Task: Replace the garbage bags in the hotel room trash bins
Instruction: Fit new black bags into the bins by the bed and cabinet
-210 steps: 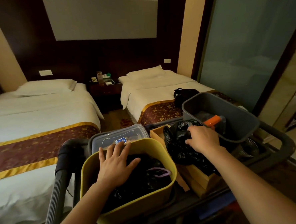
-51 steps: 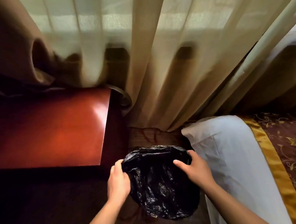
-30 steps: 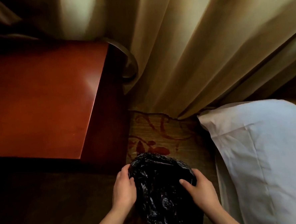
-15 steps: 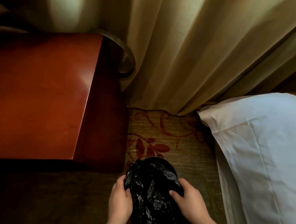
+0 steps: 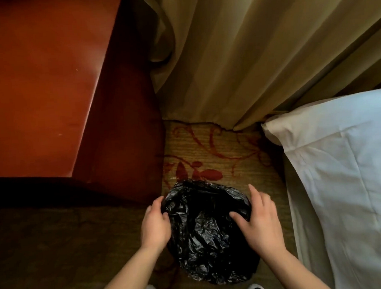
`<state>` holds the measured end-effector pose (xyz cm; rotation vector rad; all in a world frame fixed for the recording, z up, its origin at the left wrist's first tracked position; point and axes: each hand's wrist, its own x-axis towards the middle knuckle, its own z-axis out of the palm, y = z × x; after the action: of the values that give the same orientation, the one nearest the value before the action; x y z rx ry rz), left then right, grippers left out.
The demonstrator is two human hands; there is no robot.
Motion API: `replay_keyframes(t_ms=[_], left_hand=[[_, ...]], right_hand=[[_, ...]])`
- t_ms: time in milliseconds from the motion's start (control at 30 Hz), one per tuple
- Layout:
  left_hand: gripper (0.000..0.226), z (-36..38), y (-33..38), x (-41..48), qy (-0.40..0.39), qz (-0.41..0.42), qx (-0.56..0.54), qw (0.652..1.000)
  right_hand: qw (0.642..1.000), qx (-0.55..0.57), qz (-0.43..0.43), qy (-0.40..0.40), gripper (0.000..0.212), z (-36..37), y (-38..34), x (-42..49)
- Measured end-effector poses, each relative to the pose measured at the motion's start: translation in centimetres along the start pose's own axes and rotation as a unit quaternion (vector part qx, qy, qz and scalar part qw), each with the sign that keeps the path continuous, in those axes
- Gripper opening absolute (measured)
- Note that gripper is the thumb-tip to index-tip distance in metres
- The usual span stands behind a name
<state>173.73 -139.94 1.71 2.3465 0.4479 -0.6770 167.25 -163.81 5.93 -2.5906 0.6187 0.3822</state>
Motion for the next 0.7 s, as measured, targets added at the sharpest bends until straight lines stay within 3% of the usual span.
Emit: replay_keyframes(t_ms=[67, 133, 233, 267, 400, 467, 700], left_hand=[[0.050, 0.3, -0.6, 0.2, 0.003, 0.003, -0.021, 1.000], [0.050, 0.4, -0.9, -0.1, -0.001, 0.019, -0.042, 0.999], [0.050, 0.3, -1.3, -0.4, 0.006, 0.061, -0.051, 0.997], [0.050, 0.3, -1.3, -0.5, 0.012, 0.075, -0.048, 0.996], [0.054, 0.3, -1.9, -0.4, 0.039, 0.157, -0.029, 0.986], [0.057, 0.8, -2.7, 0.1, 0.047, 0.195, -0.020, 0.979], [0.059, 2.5, -4.8, 3.2, 0.055, 0.236, -0.020, 0.970]], right_hand=[[0.985, -0.061, -0.130, 0.095, 0.082, 0.7, 0.2, -1.7], [0.948, -0.059, -0.277, 0.148, 0.067, 1.6, -0.1, -3.7], [0.900, -0.095, -0.418, 0.076, 0.051, 3.9, -0.6, -5.3], [0.900, -0.124, -0.417, 0.022, 0.053, 4.8, -0.6, -5.0], [0.928, -0.191, -0.281, -0.155, 0.067, 9.7, -1.4, -0.8], [0.916, -0.231, -0.241, -0.225, 0.075, 12.5, -1.3, 2.1], [0.840, -0.384, -0.189, -0.335, 0.092, 18.8, -0.1, 6.7]])
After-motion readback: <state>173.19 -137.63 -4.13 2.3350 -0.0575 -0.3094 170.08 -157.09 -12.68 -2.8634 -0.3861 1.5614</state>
